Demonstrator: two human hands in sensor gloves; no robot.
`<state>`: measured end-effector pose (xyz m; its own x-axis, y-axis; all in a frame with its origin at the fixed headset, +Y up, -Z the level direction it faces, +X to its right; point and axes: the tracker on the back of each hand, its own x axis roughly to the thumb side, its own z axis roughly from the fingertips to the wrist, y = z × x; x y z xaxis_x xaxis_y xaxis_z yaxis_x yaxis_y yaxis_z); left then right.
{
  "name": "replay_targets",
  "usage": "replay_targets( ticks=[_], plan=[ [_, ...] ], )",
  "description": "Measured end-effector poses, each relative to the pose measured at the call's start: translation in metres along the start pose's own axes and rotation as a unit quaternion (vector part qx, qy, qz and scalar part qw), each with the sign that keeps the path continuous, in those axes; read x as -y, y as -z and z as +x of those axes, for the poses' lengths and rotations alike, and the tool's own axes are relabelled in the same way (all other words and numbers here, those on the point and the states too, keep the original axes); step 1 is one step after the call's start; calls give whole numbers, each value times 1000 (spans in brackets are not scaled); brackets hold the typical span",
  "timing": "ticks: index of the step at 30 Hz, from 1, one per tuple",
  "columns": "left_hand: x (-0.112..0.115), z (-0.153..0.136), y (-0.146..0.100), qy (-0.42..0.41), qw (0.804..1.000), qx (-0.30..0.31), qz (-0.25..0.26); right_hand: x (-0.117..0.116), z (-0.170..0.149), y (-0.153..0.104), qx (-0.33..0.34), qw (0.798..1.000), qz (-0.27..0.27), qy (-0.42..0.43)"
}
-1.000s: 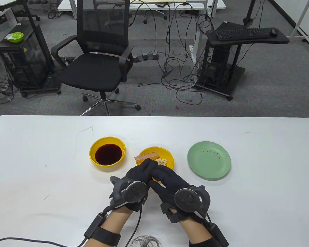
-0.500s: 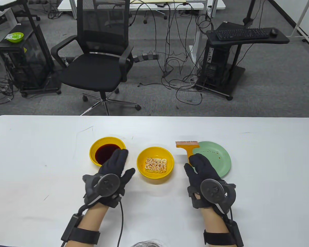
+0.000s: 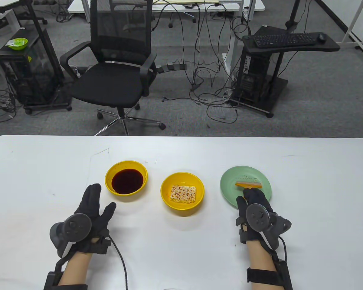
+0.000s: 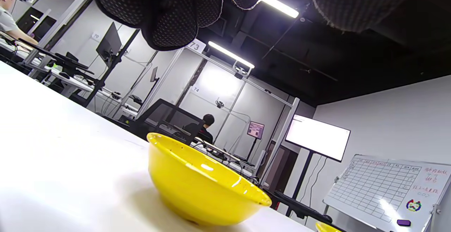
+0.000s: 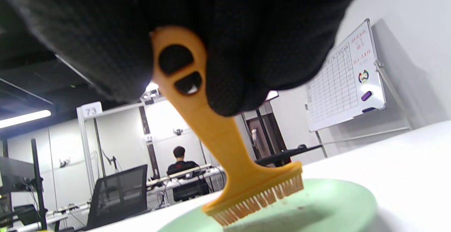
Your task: Dip brush into soy sauce and glaze onto rice cake
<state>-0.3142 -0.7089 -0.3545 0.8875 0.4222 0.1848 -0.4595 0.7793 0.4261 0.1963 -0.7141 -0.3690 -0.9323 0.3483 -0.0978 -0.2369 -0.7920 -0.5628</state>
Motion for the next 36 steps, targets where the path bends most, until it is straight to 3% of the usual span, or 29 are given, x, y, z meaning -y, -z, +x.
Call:
replay_targets(
  ticks=[7,14,20,24,27,31,36],
  plan=[
    [1,-13,-8,-13,1000,-18,-3,-13,-2,1,-41,993,104,-25],
    [1,-31,-11,-19,999,-47,-7,-28,-8,0,-62,984,161,-37],
    [9,-34,-11,-33,997,-58,-23,-28,-14,0,-78,983,165,-35],
    [13,-33,-11,-31,997,-57,-31,-20,-8,1,-72,987,146,10],
    [16,-31,-11,-31,997,-54,-37,-12,9,0,-46,989,133,54],
    [23,-32,-12,-29,997,-62,-45,-9,35,-6,-4,979,156,131],
    [24,-25,-11,-24,997,-52,-54,-7,60,-15,42,972,159,170]
  ],
)
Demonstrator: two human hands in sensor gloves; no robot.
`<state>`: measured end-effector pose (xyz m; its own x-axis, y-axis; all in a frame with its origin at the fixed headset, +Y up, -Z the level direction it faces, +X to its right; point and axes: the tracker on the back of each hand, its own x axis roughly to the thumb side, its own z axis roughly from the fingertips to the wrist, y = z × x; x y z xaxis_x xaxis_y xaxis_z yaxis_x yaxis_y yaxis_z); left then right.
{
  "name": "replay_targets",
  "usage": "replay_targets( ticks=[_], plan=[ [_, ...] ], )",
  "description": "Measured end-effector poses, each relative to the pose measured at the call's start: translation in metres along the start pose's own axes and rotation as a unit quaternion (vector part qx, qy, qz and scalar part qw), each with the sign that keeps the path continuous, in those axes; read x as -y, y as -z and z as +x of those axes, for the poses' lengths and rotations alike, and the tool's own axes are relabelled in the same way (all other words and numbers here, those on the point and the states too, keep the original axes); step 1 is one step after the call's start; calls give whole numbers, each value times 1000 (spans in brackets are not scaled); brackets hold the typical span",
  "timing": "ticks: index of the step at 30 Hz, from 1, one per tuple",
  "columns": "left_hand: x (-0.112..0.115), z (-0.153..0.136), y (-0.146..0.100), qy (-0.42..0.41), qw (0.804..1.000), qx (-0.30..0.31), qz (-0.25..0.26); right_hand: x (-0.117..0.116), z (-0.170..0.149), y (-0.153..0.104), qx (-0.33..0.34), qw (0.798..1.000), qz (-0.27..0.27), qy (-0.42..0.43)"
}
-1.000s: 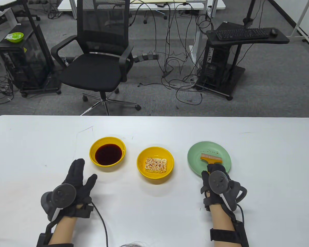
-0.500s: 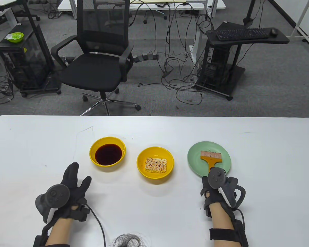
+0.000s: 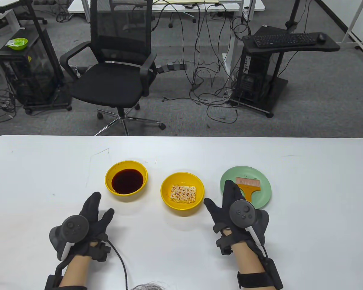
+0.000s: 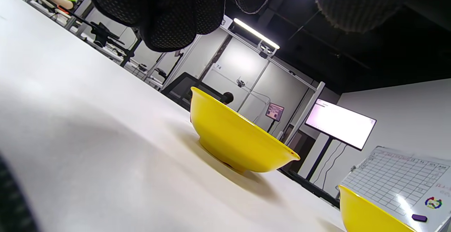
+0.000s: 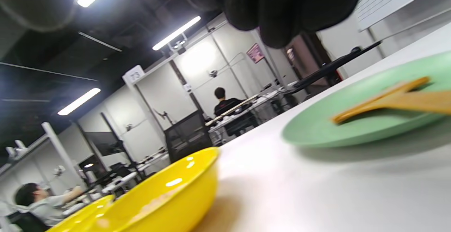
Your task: Dip brush into soy sauce and glaze onto rice cake
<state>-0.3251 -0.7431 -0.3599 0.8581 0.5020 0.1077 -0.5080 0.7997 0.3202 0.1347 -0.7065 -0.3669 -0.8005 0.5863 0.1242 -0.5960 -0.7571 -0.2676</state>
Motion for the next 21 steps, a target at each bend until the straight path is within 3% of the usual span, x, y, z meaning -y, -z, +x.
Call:
replay_targets(
  ticks=[21],
  plan=[
    [3,12,-3,7,999,29,-20,-34,15,-9,23,997,71,25]
  ],
)
